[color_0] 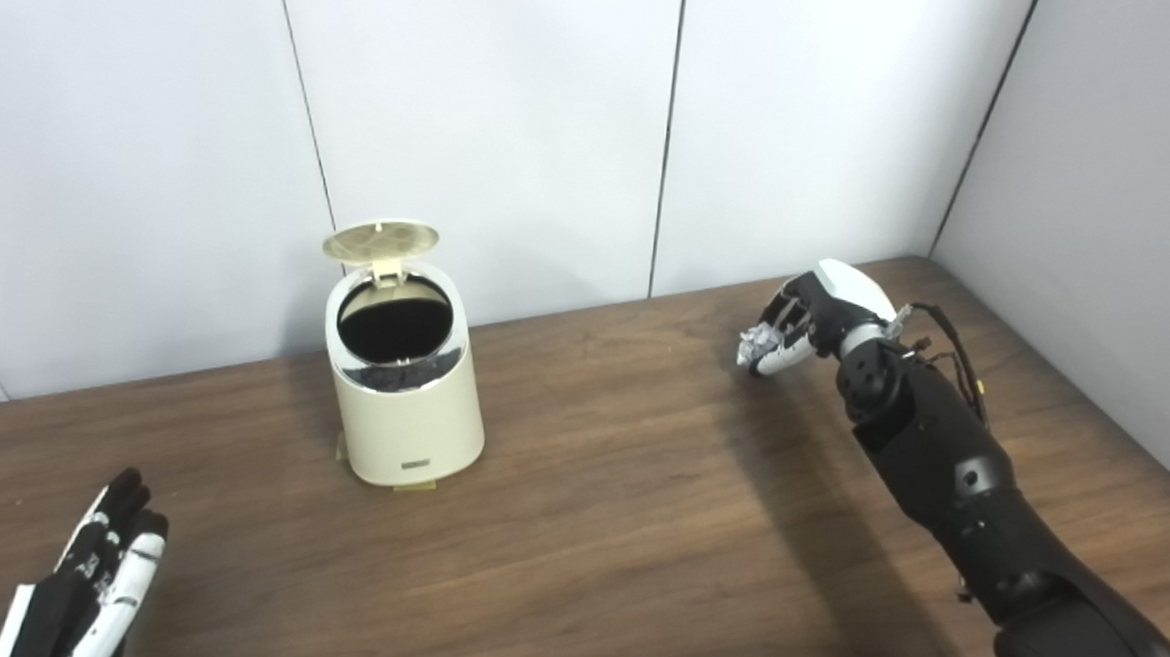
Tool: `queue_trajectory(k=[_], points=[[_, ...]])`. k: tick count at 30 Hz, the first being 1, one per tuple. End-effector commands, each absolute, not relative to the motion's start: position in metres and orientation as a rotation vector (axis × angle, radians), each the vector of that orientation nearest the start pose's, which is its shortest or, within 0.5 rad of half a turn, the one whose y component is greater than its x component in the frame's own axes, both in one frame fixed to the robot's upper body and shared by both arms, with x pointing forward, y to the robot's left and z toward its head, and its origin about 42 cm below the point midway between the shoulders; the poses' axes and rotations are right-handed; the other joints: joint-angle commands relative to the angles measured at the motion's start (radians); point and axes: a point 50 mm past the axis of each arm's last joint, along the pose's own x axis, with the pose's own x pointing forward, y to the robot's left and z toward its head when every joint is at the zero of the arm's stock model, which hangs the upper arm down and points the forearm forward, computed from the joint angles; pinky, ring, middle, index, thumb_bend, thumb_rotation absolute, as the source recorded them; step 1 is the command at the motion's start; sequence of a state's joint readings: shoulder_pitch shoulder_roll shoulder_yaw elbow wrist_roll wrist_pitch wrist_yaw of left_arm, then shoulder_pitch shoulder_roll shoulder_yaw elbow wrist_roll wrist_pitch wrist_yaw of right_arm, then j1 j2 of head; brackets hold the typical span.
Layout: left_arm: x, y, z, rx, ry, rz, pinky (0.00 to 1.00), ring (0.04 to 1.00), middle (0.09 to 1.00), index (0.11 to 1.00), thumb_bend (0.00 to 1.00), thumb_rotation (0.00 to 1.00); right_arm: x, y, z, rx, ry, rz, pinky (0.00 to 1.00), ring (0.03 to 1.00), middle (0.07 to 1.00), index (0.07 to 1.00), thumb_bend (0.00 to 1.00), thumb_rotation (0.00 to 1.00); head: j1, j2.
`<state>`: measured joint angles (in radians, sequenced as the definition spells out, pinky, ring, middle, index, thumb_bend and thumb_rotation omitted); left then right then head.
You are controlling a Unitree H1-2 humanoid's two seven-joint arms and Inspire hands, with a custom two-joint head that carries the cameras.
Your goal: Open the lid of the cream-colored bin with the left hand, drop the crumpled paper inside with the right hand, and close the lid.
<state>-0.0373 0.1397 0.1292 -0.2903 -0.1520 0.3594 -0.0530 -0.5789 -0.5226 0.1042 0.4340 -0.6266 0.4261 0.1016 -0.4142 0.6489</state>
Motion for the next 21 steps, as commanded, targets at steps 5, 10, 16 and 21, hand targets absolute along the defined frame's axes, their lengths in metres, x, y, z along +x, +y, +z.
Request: queue_trajectory(k=[5, 10, 16, 21], points=[[0.301, 0.271, 0.188, -0.008, -0.085, -0.004, 1.00, 1.000, 1.000, 1.000, 0.29, 0.58, 0.465, -0.380, 0.252, -1.141, 0.127, -0.289, 0.34, 0.393, 0.500, 0.537, 0.51, 0.00, 0.022, -0.004], [0.303, 0.268, 0.181, -0.011, -0.084, -0.010, 1.00, 1.000, 1.000, 1.000, 0.29, 0.54, 0.455, -0.370, 0.263, -1.174, -0.013, -0.296, 0.35, 0.380, 0.491, 0.533, 0.51, 0.00, 0.057, -0.007], [0.300, 0.269, 0.171, 0.014, -0.069, -0.004, 1.00, 0.997, 0.982, 0.991, 0.36, 0.51, 0.432, -0.346, 0.285, -1.133, -0.170, -0.263, 0.33, 0.379, 0.503, 0.547, 0.51, 0.00, 0.144, -0.016], [0.295, 0.266, 0.163, 0.068, -0.034, -0.008, 0.99, 0.965, 0.946, 0.951, 0.43, 0.53, 0.407, -0.311, 0.305, -1.078, -0.309, -0.202, 0.31, 0.383, 0.500, 0.544, 0.49, 0.00, 0.228, -0.026]])
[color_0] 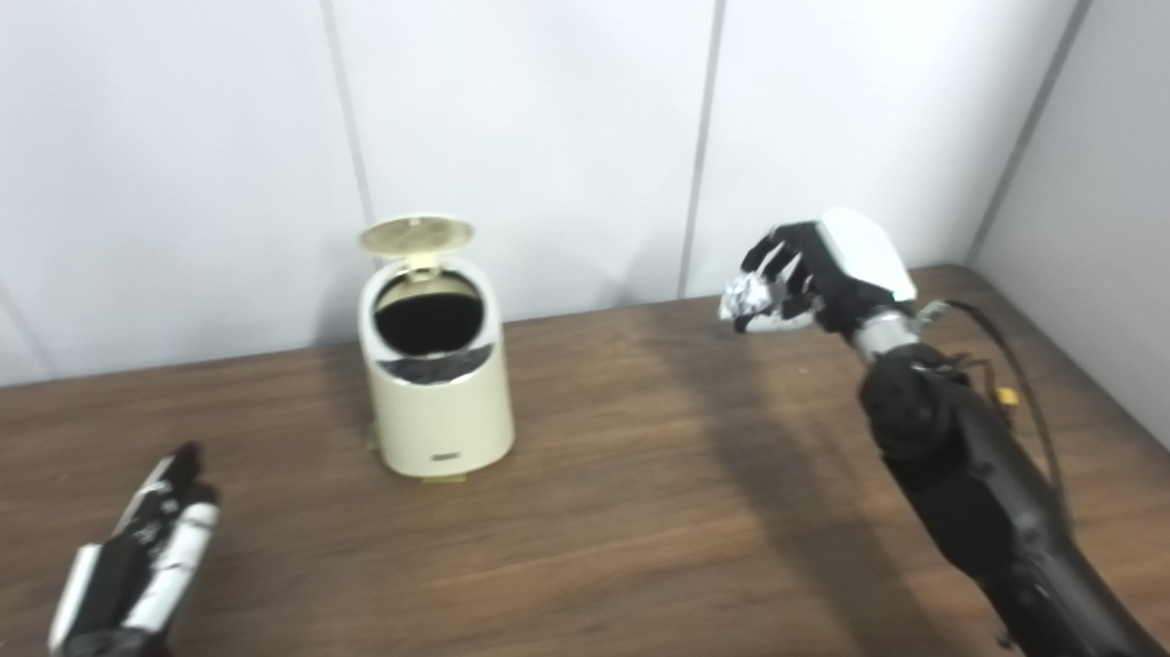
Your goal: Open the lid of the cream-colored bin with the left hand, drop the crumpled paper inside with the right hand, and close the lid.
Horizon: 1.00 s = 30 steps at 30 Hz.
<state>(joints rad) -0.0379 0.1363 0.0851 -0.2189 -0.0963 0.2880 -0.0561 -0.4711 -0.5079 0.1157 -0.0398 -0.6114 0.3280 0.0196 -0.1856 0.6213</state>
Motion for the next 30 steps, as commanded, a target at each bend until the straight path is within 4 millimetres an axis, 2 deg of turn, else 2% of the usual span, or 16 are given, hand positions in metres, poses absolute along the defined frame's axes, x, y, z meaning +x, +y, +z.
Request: queue_trajectory(k=[1, 4, 7, 12, 14, 19, 20, 21, 22, 25, 30], points=[[0.294, 0.265, 0.161, 0.074, -0.031, -0.009, 0.98, 0.957, 0.937, 0.941, 0.44, 0.53, 0.403, -0.301, 0.308, -1.074, -0.341, -0.181, 0.30, 0.383, 0.500, 0.549, 0.49, 0.00, 0.015, -0.002], [0.293, 0.263, 0.157, 0.088, -0.023, -0.009, 0.95, 0.936, 0.915, 0.915, 0.49, 0.54, 0.393, -0.278, 0.318, -1.095, -0.429, -0.140, 0.31, 0.383, 0.501, 0.542, 0.49, 0.00, 0.044, -0.004], [0.291, 0.262, 0.153, 0.100, -0.020, -0.014, 0.94, 0.928, 0.913, 0.910, 0.50, 0.54, 0.382, -0.250, 0.330, -1.042, -0.506, -0.097, 0.31, 0.383, 0.507, 0.539, 0.49, 0.00, 0.071, -0.010], [0.289, 0.260, 0.150, 0.121, -0.027, -0.026, 0.91, 0.932, 0.921, 0.919, 0.48, 0.55, 0.371, -0.209, 0.342, -0.999, -0.606, -0.053, 0.33, 0.380, 0.505, 0.523, 0.49, 0.00, 0.093, -0.019], [0.289, 0.259, 0.148, 0.126, -0.028, -0.024, 0.91, 0.931, 0.921, 0.922, 0.47, 0.55, 0.371, -0.196, 0.344, -0.975, -0.626, -0.041, 0.36, 0.383, 0.508, 0.513, 0.50, 0.00, 0.104, -0.024], [0.288, 0.254, 0.147, 0.140, -0.022, -0.019, 0.93, 0.934, 0.915, 0.916, 0.47, 0.57, 0.379, -0.173, 0.342, -0.949, -0.661, -0.010, 0.35, 0.379, 0.505, 0.512, 0.50, 0.00, 0.131, -0.029], [0.288, 0.253, 0.147, 0.140, -0.021, -0.019, 0.94, 0.940, 0.917, 0.916, 0.48, 0.58, 0.381, -0.169, 0.341, -0.956, -0.664, -0.004, 0.40, 0.378, 0.505, 0.514, 0.50, 0.00, 0.136, -0.031], [0.288, 0.252, 0.147, 0.143, -0.018, -0.019, 0.97, 0.952, 0.926, 0.919, 0.49, 0.57, 0.383, -0.164, 0.341, -0.957, -0.666, -0.001, 0.52, 0.378, 0.504, 0.515, 0.51, 0.00, 0.138, -0.032], [0.287, 0.251, 0.146, 0.142, -0.016, -0.020, 0.99, 0.959, 0.933, 0.921, 0.50, 0.58, 0.384, -0.160, 0.340, -0.947, -0.661, 0.006, 0.56, 0.377, 0.504, 0.515, 0.51, 0.00, 0.147, -0.035], [0.288, 0.248, 0.145, 0.127, -0.016, -0.023, 0.96, 0.953, 0.935, 0.924, 0.51, 0.56, 0.390, -0.150, 0.337, -0.914, -0.666, 0.026, 0.36, 0.377, 0.515, 0.513, 0.51, 0.00, 0.160, -0.042], [0.287, 0.243, 0.143, 0.144, -0.015, -0.030, 0.99, 0.959, 0.933, 0.910, 0.53, 0.59, 0.401, -0.134, 0.332, -0.882, -0.664, 0.058, 0.34, 0.381, 0.521, 0.523, 0.51, 0.00, 0.177, -0.043]])
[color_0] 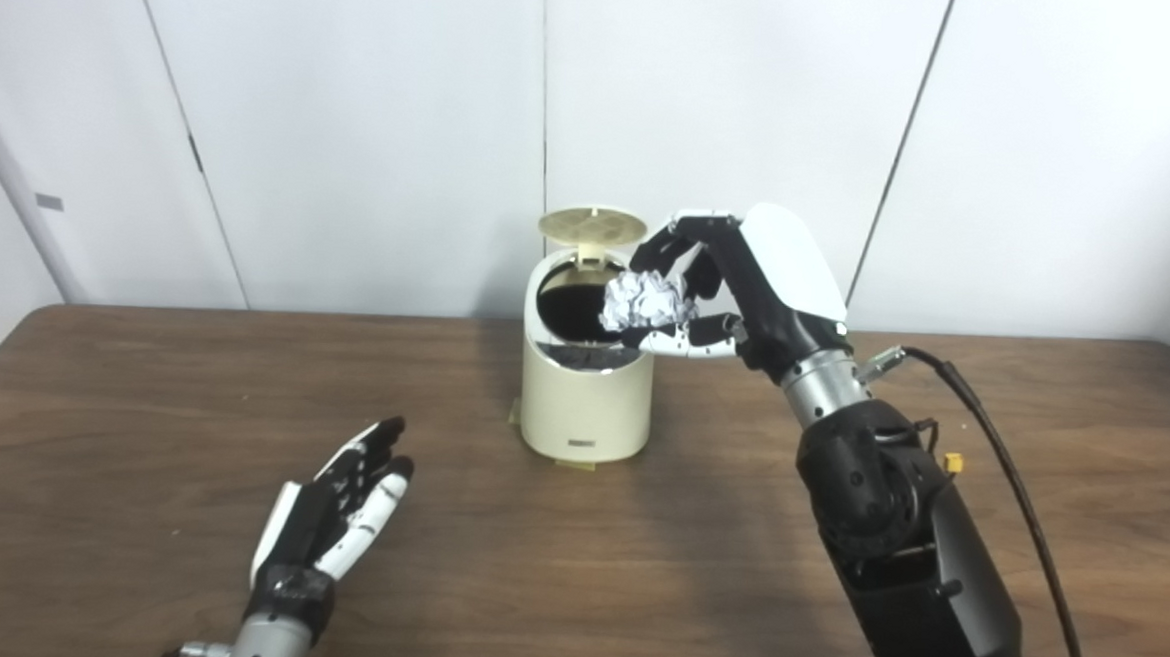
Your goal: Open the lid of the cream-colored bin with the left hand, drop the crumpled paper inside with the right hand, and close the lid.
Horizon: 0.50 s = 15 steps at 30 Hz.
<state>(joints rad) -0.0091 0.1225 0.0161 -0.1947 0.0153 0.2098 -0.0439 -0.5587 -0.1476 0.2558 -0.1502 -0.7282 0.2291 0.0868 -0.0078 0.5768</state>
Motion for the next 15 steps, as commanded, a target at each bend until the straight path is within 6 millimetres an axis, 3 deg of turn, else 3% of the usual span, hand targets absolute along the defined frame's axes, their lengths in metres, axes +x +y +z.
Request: queue_trajectory(k=[1, 15], points=[[0.287, 0.242, 0.142, 0.144, -0.013, -0.030, 0.98, 0.956, 0.932, 0.911, 0.52, 0.59, 0.402, -0.132, 0.332, -0.878, -0.666, 0.061, 0.31, 0.387, 0.516, 0.527, 0.50, 0.00, 0.006, 0.000], [0.286, 0.231, 0.142, 0.140, -0.010, -0.026, 0.97, 0.952, 0.932, 0.934, 0.53, 0.58, 0.424, -0.104, 0.313, -0.846, -0.634, 0.049, 0.27, 0.391, 0.528, 0.539, 0.49, 0.00, 0.035, -0.007]])
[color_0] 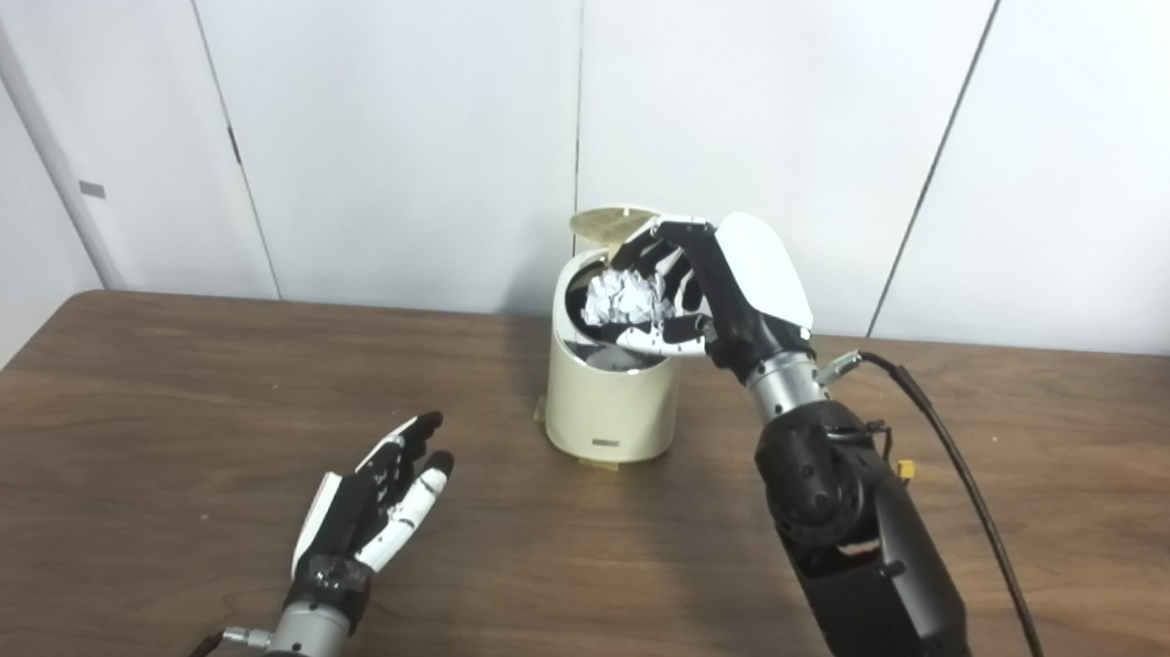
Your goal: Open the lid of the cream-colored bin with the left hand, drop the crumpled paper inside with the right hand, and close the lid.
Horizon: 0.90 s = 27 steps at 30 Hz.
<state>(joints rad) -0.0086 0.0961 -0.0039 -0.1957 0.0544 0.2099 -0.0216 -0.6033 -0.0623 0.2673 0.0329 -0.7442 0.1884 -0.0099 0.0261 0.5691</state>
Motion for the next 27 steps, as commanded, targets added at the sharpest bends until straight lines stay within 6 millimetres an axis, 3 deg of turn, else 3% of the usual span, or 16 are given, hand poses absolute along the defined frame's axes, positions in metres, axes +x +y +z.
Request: queue_trajectory(k=[1, 27], points=[[0.286, 0.230, 0.143, 0.133, -0.012, -0.026, 0.96, 0.949, 0.930, 0.937, 0.52, 0.58, 0.425, -0.103, 0.312, -0.851, -0.637, 0.048, 0.27, 0.391, 0.529, 0.538, 0.49, 0.00, 0.003, 0.001], [0.283, 0.224, 0.146, 0.085, -0.032, -0.026, 0.90, 0.921, 0.917, 0.953, 0.53, 0.52, 0.458, -0.095, 0.288, -0.861, -0.551, 0.033, 0.29, 0.397, 0.512, 0.538, 0.49, 0.00, 0.006, 0.018]])
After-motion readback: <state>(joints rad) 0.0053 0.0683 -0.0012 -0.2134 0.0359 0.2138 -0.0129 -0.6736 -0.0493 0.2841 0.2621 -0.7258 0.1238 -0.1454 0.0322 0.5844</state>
